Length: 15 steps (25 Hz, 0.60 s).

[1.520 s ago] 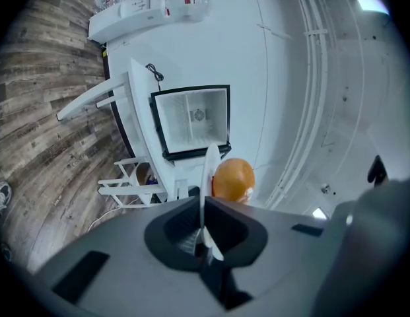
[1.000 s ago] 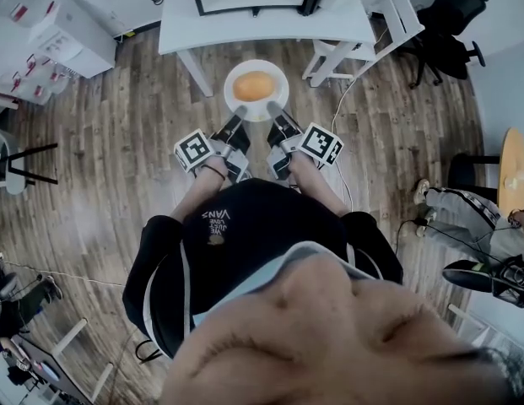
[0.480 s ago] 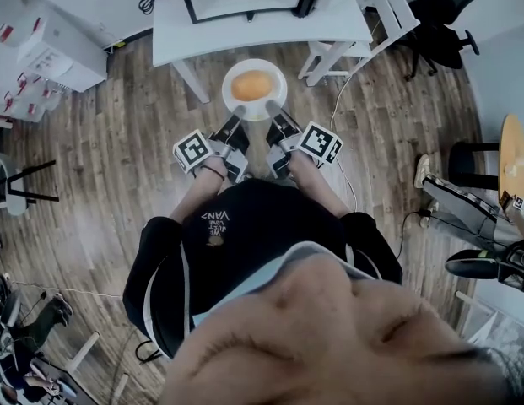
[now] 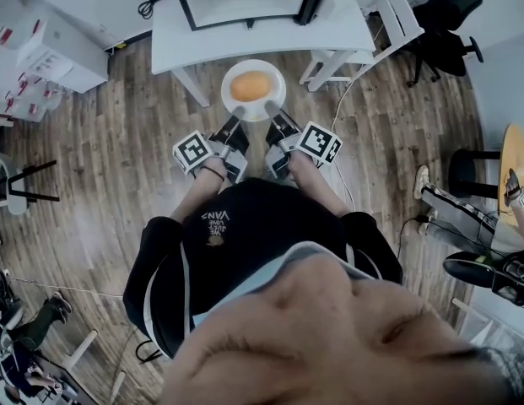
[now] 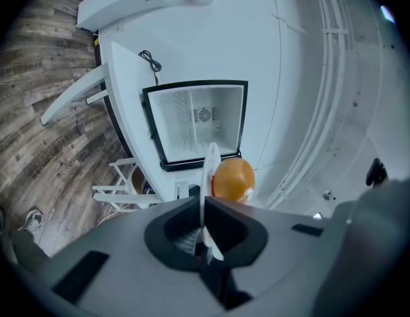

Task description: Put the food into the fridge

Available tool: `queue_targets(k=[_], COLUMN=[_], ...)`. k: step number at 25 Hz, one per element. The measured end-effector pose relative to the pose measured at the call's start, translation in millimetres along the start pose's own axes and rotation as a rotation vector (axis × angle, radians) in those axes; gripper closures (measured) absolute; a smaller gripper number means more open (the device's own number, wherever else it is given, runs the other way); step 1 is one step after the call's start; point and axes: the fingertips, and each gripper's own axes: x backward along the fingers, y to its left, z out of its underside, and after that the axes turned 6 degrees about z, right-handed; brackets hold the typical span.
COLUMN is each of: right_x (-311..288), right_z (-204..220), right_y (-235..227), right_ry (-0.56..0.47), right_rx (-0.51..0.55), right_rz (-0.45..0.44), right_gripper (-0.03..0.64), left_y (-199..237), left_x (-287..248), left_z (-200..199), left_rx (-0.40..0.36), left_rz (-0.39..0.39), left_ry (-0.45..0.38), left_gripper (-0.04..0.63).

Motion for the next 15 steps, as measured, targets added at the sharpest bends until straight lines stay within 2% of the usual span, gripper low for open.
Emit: queue_targets(k=[15], right_x=[-48], right_z=[-59], right_y=[-10], right_ry=[0.078], right_rx=[0.019], right_rz=[-0.031], right_gripper=[0.591], left_y=[11], left_x=[-63], left_z=[-33], left_rx=[-0.014], left_rz=[0.007], left_ry=[-0.080], left_gripper=[0.571])
